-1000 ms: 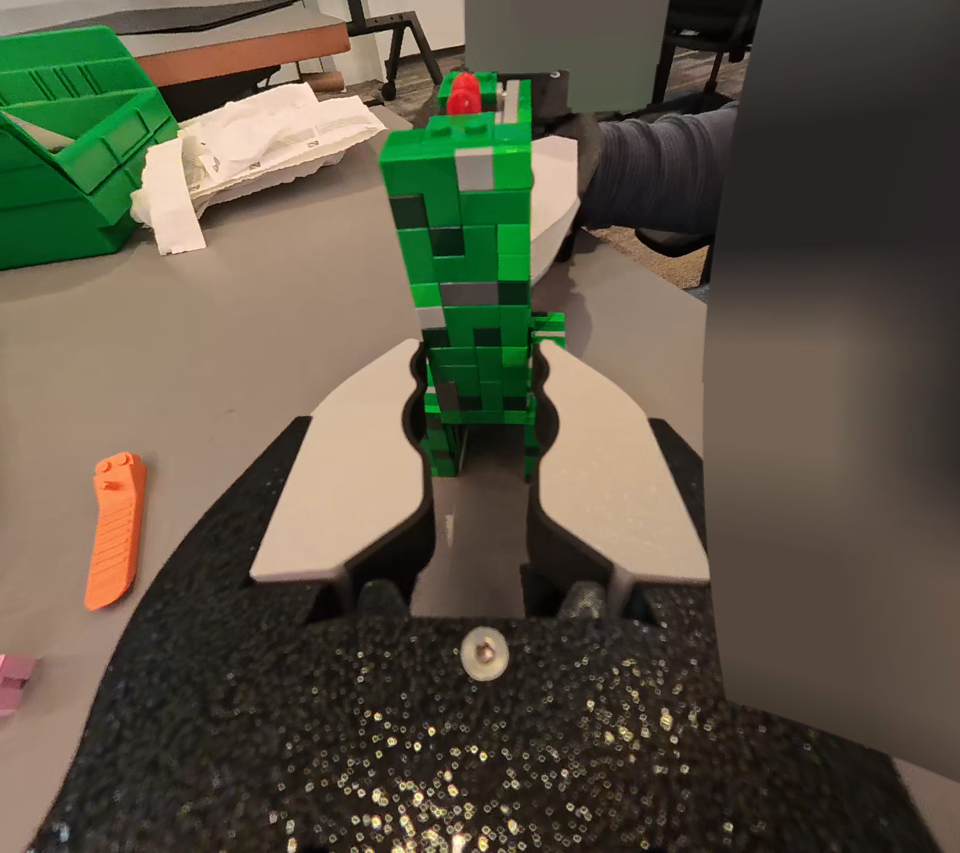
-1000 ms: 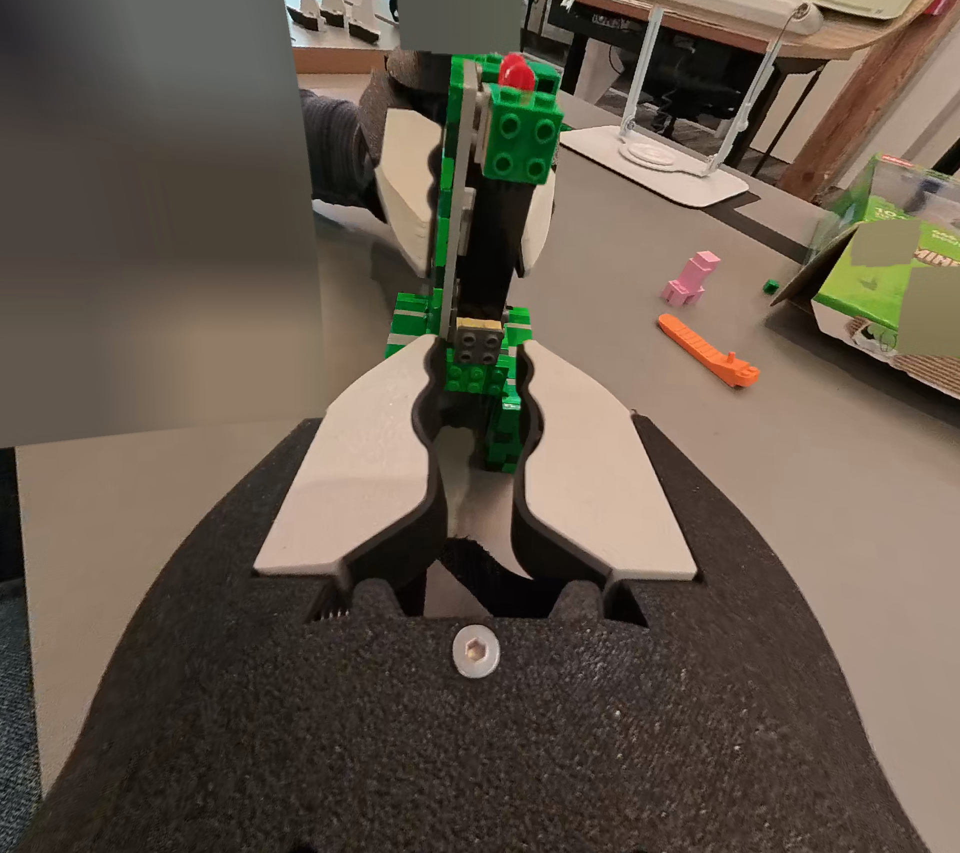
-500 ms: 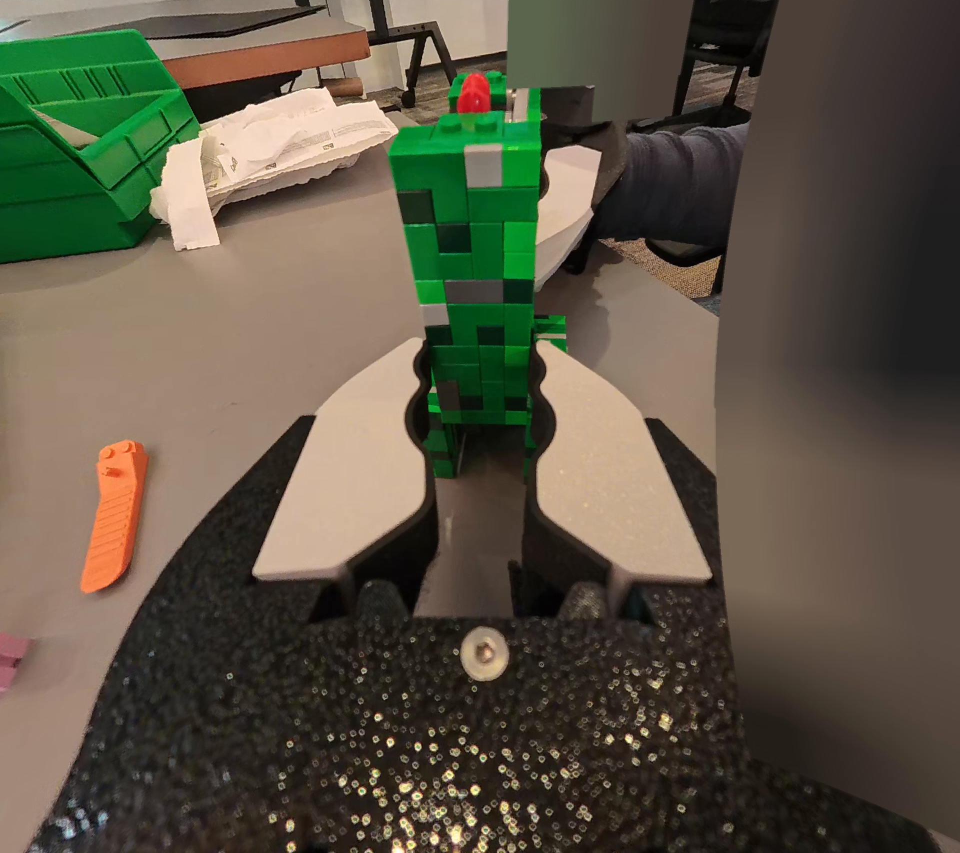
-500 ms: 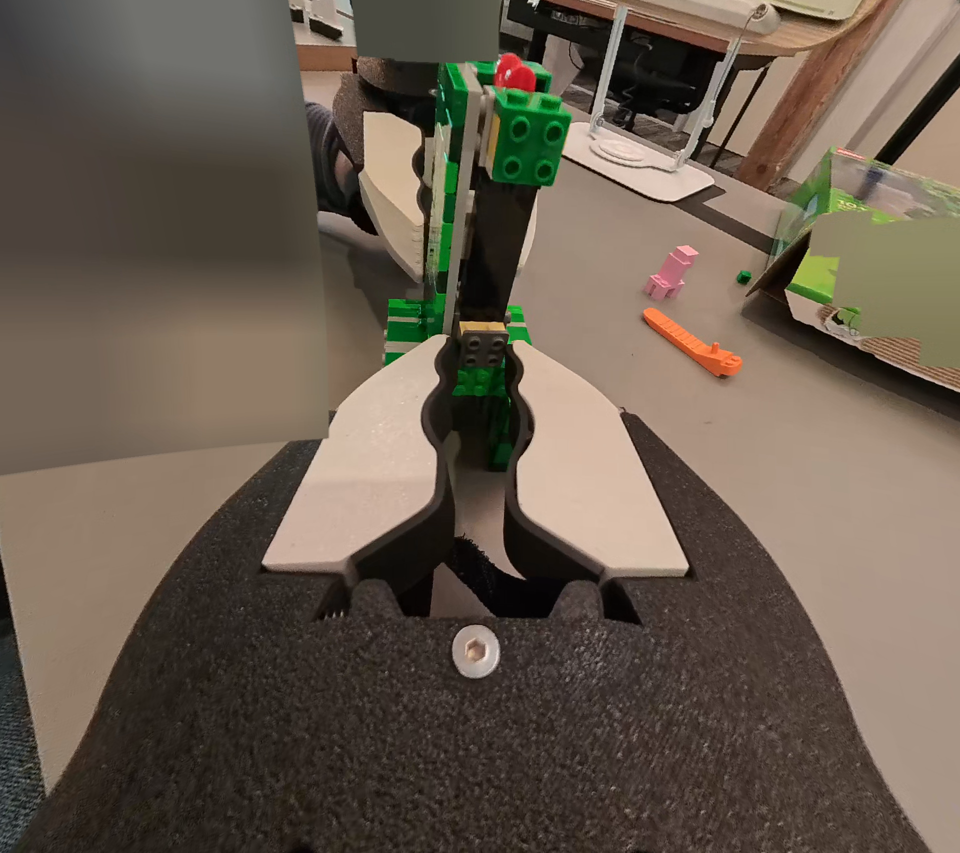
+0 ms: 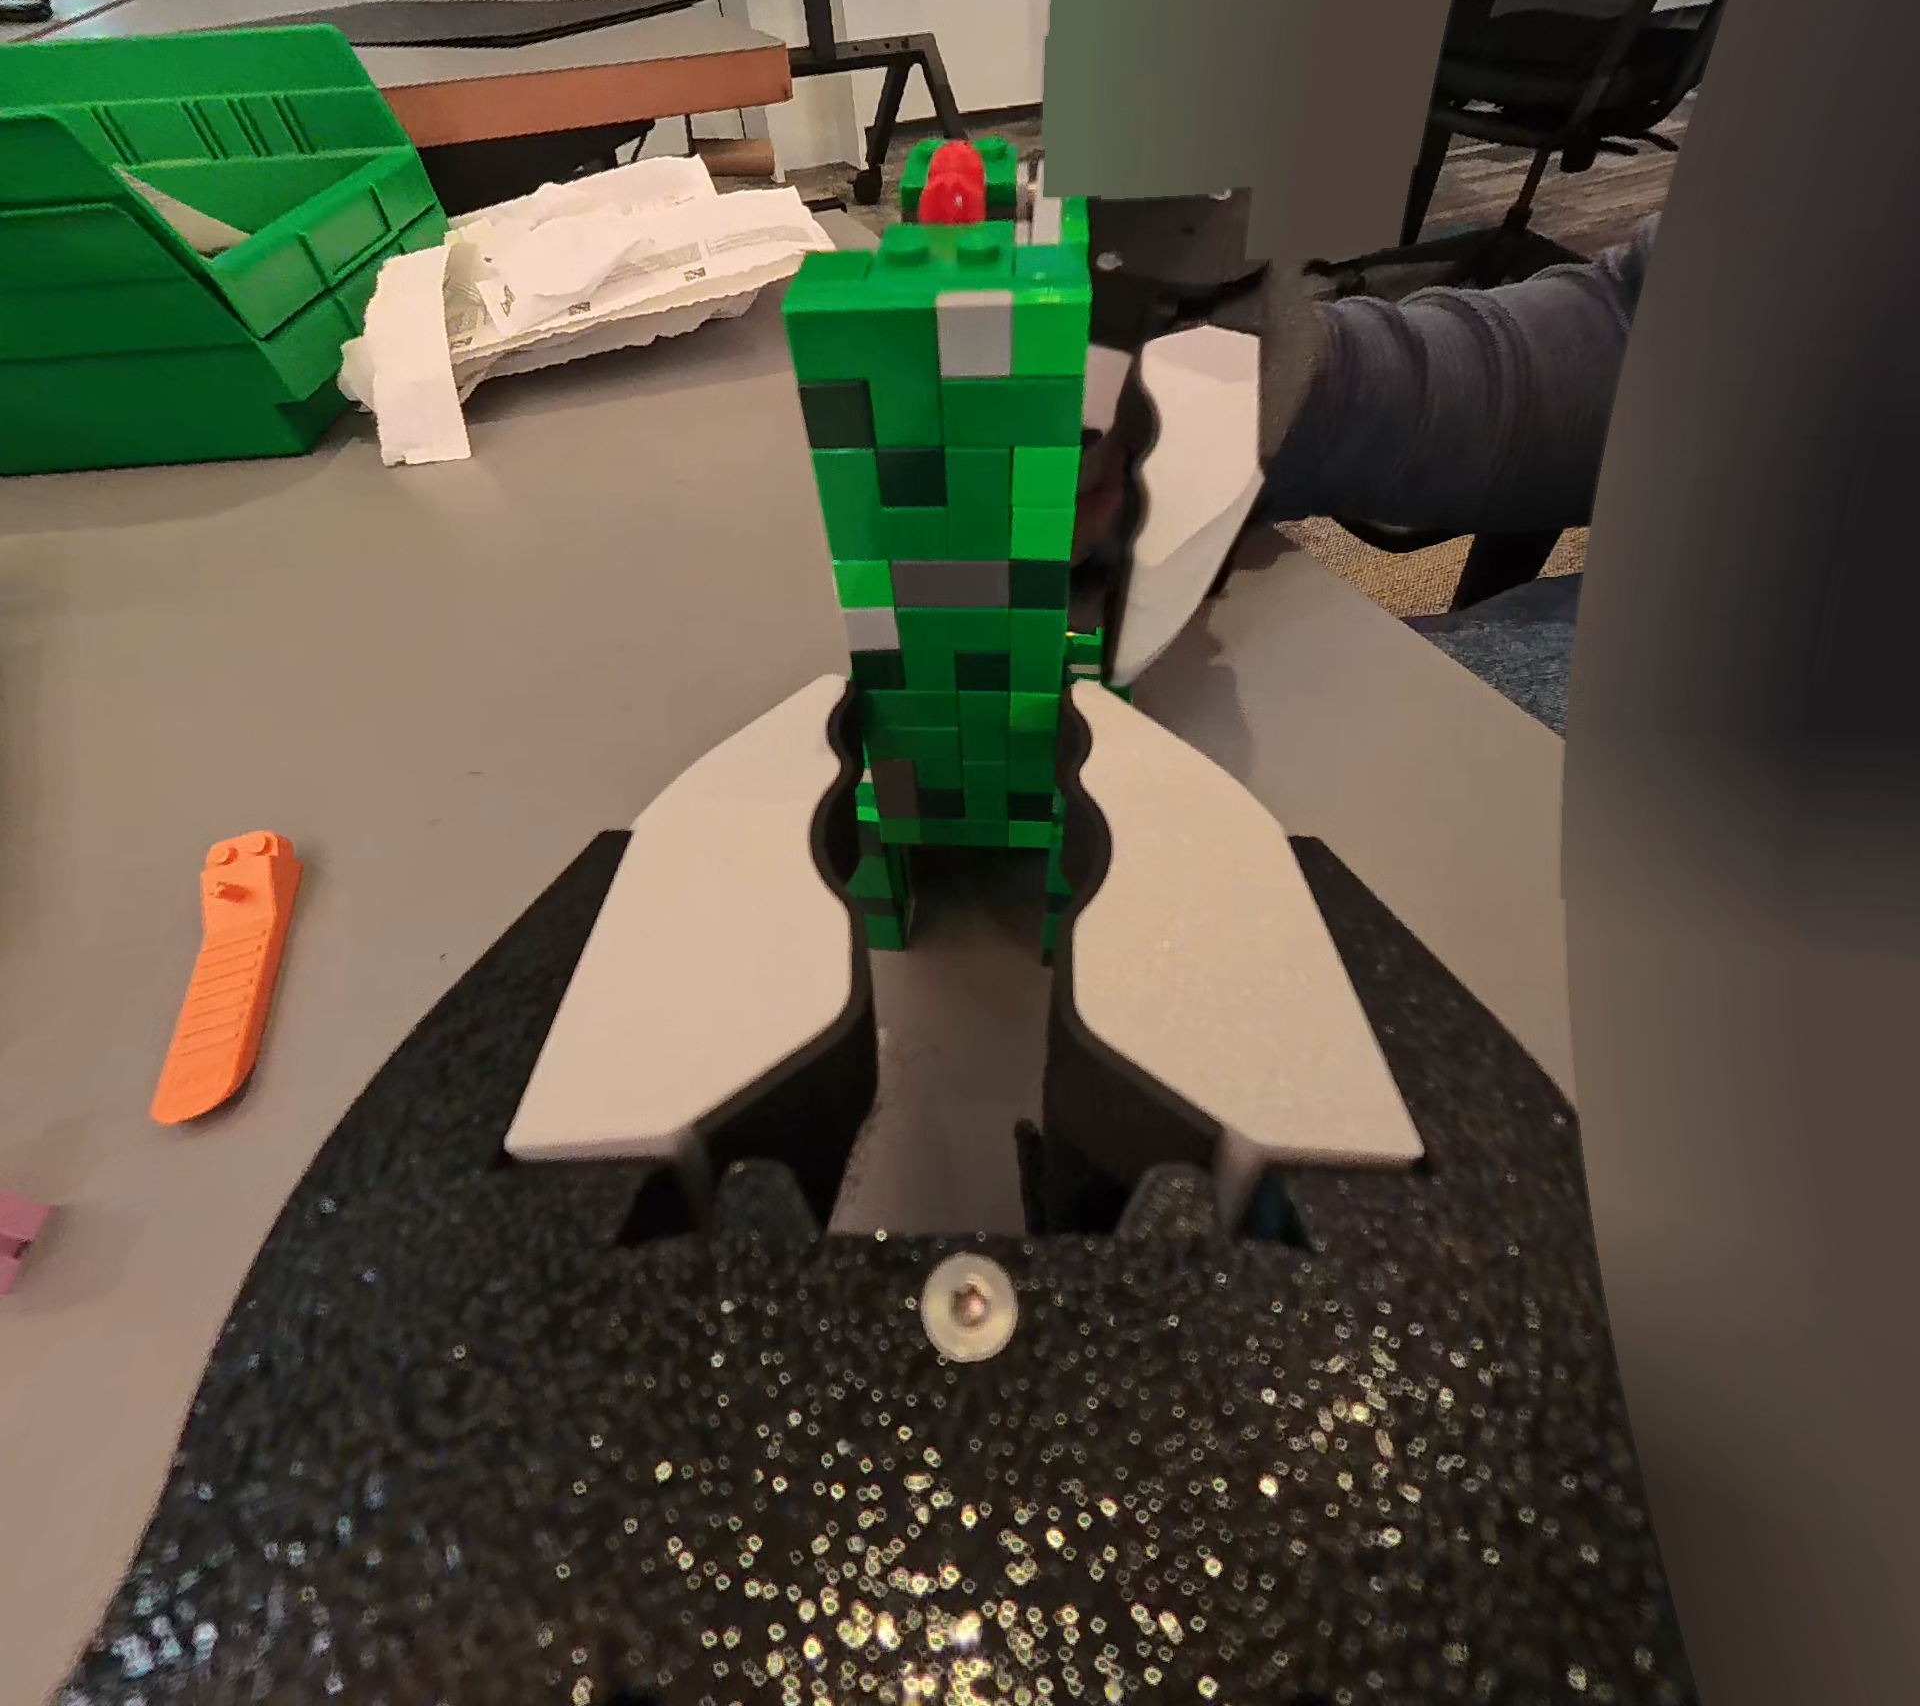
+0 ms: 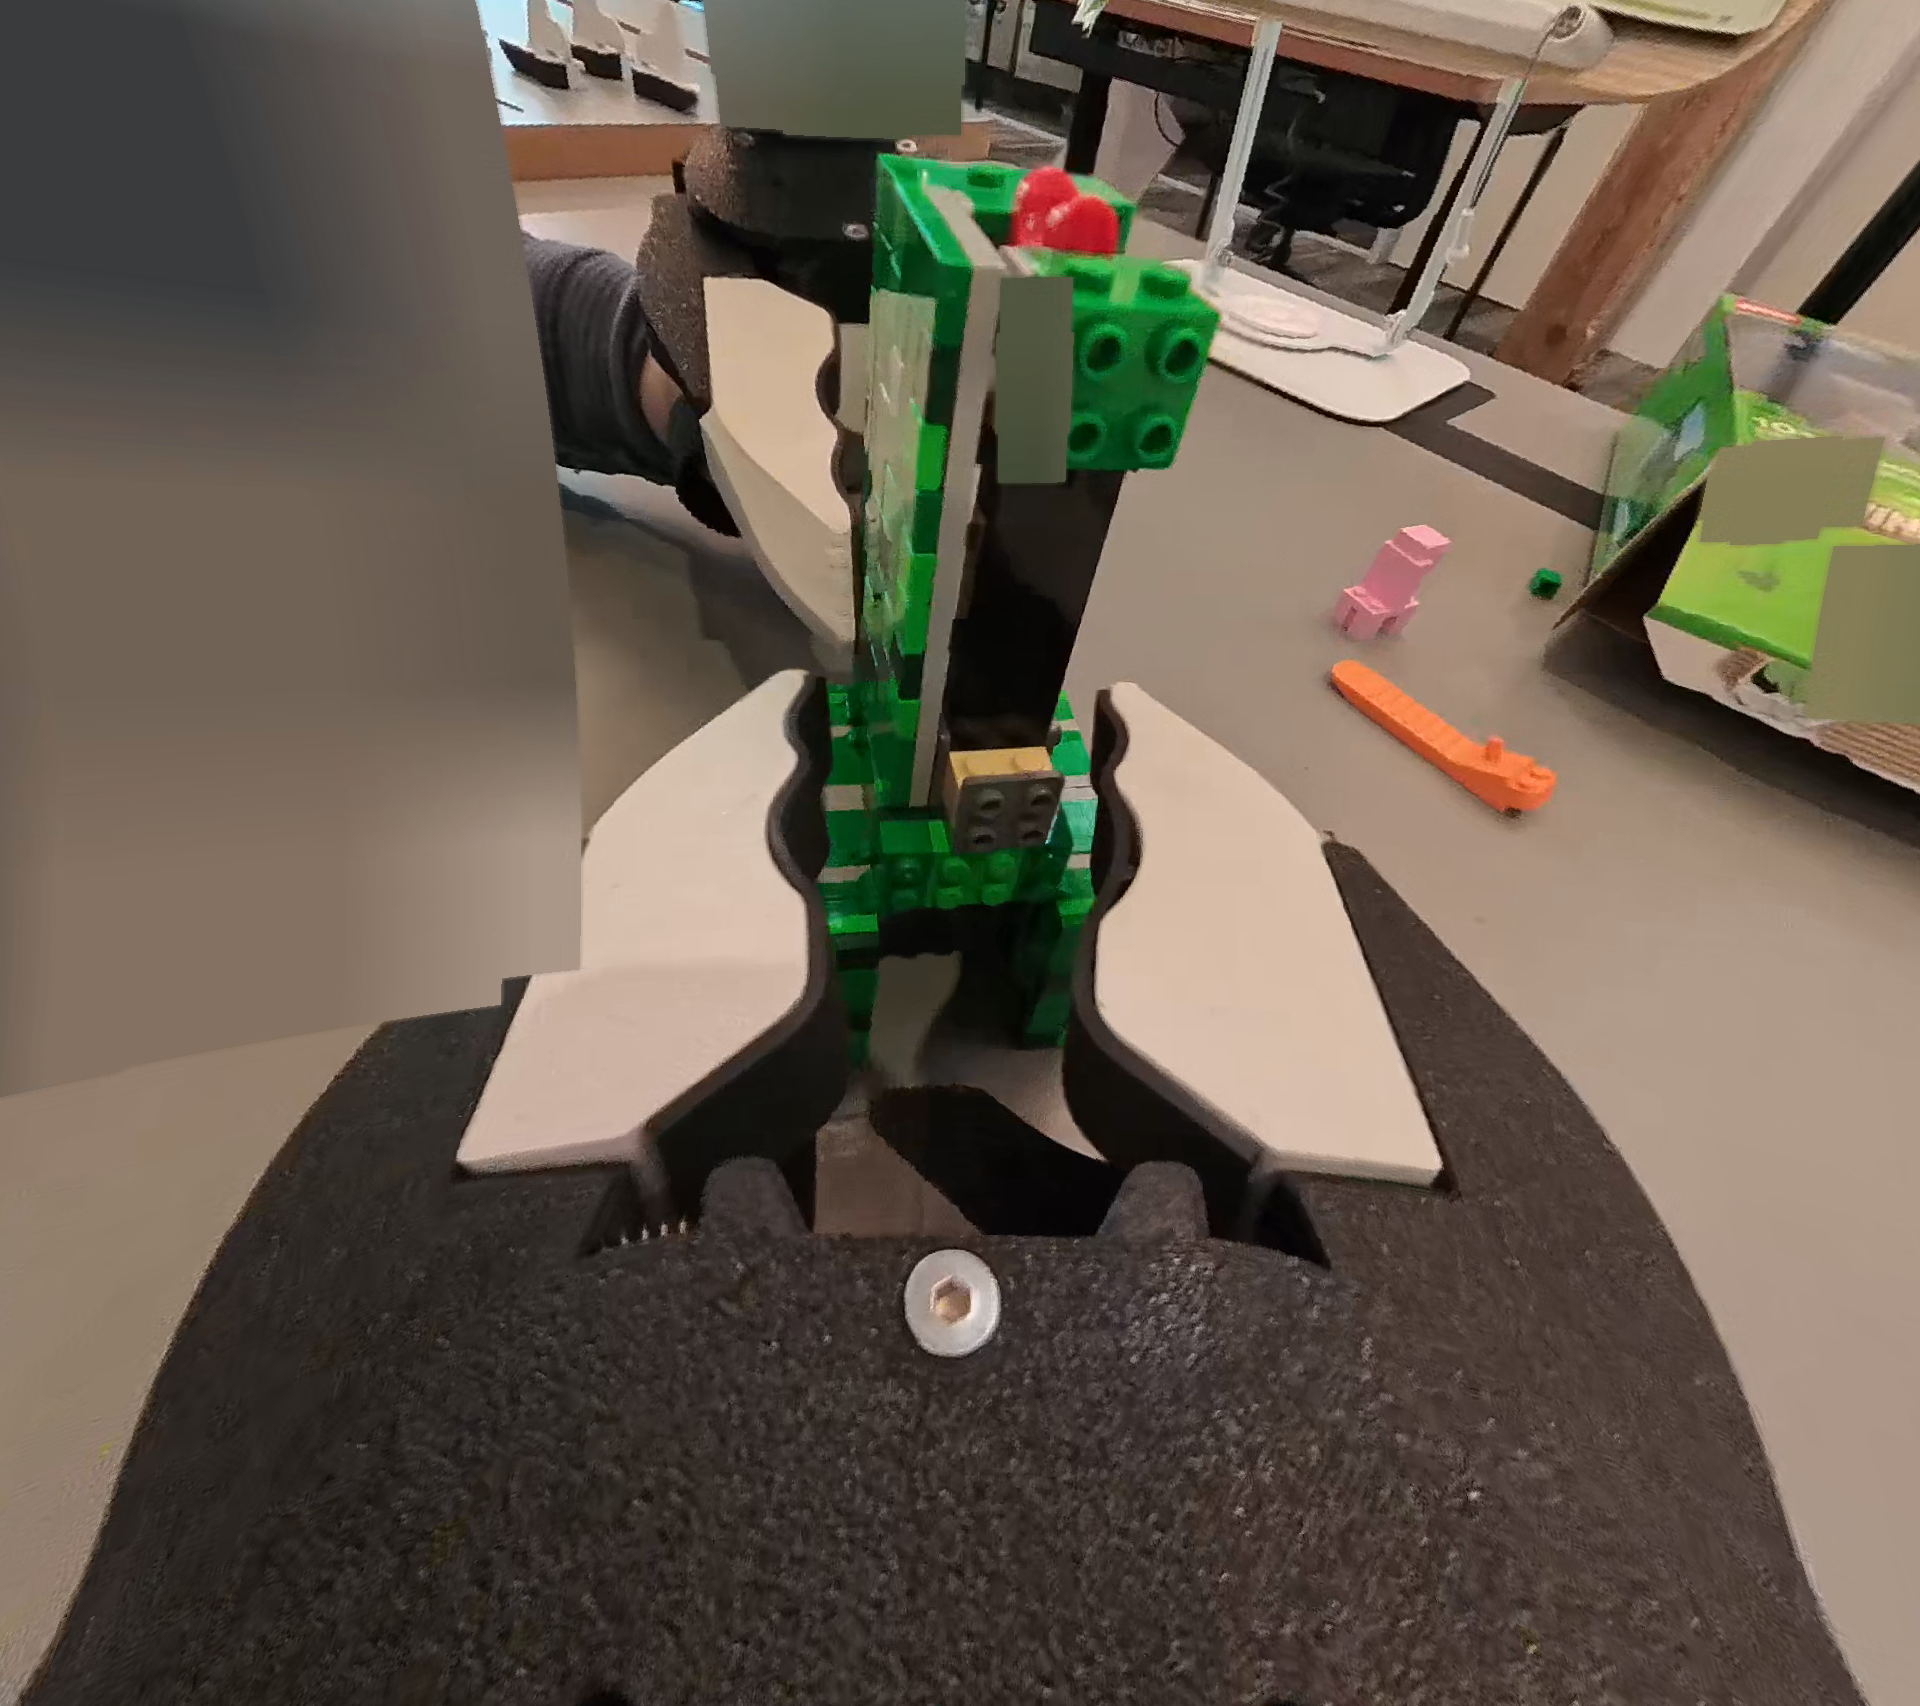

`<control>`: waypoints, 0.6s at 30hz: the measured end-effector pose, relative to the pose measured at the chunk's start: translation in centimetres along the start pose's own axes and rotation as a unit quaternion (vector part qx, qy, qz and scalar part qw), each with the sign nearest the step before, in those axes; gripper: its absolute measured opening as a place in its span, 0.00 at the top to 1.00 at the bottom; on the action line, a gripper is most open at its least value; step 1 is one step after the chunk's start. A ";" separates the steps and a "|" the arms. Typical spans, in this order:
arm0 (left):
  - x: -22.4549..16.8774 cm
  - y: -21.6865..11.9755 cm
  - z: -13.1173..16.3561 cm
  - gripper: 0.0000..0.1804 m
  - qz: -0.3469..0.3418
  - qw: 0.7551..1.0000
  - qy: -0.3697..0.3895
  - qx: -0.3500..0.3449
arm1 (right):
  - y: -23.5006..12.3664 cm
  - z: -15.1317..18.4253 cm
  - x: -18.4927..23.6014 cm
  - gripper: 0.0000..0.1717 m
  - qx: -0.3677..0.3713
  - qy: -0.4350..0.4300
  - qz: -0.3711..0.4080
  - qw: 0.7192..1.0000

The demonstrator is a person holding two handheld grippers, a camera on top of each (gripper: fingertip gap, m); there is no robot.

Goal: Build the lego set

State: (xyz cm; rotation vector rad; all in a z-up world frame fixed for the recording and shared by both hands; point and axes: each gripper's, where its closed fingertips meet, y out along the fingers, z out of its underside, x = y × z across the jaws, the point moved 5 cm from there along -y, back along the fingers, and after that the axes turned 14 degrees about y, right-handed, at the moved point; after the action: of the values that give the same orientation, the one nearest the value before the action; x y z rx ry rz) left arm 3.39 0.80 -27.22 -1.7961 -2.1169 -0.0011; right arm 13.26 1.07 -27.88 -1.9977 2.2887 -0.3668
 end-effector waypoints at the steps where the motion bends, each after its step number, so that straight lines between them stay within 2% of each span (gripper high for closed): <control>1: 0.0 0.0 0.0 0.81 -0.001 1.000 -0.001 -0.001 | 0.1 0.0 -0.1 0.73 0.002 0.005 -0.003 1.000; 18: 0.0 0.0 0.1 0.81 -0.008 1.000 -0.004 -0.010 | 0.5 -0.3 -0.2 0.79 -0.003 0.032 -0.015 0.999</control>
State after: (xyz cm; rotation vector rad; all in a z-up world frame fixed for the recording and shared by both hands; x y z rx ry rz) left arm 3.32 0.81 -27.28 -1.7921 -2.1438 -0.0198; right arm 12.78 1.37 -27.73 -2.0552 2.3007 -0.4335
